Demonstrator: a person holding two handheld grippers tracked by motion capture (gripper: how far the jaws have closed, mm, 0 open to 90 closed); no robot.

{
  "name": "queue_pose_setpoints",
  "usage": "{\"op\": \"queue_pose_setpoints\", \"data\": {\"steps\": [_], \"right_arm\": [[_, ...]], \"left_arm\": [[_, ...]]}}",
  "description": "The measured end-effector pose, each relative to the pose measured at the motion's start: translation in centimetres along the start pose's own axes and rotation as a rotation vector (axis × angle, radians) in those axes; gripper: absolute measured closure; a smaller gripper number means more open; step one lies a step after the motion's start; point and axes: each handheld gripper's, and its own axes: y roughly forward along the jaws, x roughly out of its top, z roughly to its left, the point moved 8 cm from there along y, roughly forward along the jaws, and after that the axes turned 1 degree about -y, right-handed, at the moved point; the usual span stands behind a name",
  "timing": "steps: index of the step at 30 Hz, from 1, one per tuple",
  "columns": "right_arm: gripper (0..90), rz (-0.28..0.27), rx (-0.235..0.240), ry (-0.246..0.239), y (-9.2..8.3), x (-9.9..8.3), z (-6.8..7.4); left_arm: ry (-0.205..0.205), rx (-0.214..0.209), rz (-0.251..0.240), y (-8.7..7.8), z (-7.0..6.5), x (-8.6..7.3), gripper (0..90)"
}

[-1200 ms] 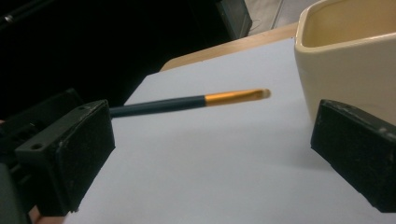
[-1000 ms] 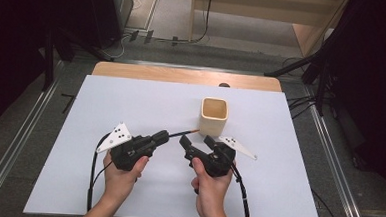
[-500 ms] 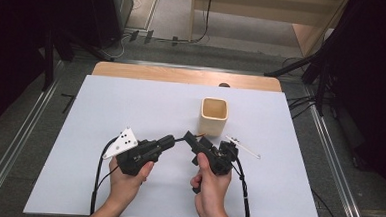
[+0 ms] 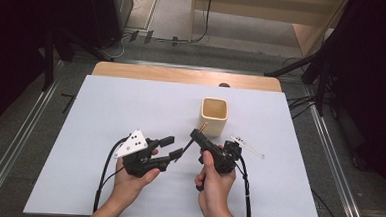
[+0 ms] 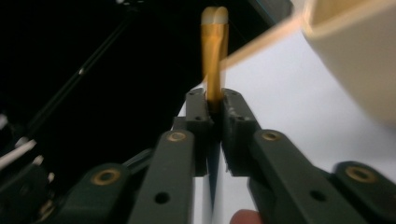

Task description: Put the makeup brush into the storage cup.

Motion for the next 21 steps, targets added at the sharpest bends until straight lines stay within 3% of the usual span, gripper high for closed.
{"op": "queue_pose_setpoints", "data": {"steps": [1,3,5,9,15,21], "right_arm": [[84.4,-0.009,-0.02,-0.069,-0.2,0.3,0.1],[84.4,-0.036,-0.059,-0.189,-0.5,0.9,0.4],[84.4,-0.047,-0.077,-0.258,-0.8,1.6,0.7],[84.4,-0.069,-0.117,-0.387,-1.3,2.9,0.8],[84.5,-0.082,-0.124,-0.499,-2.1,4.7,0.9],[84.5,-0.097,-0.126,-0.613,-2.5,6.3,1.2]], "left_arm": [[0.009,0.02,0.017,0.0,0.3,-0.2,24.5],[0.015,-0.002,0.037,-0.2,0.5,-0.4,11.3],[0.001,-0.027,0.045,-0.6,1.0,-0.5,1.1],[-0.017,-0.027,0.026,-1.7,2.2,-0.4,0.3],[0.01,0.008,-0.031,-3.6,3.6,-0.4,0.3],[0.034,0.048,-0.03,-4.6,4.5,-0.8,0.3]]}}
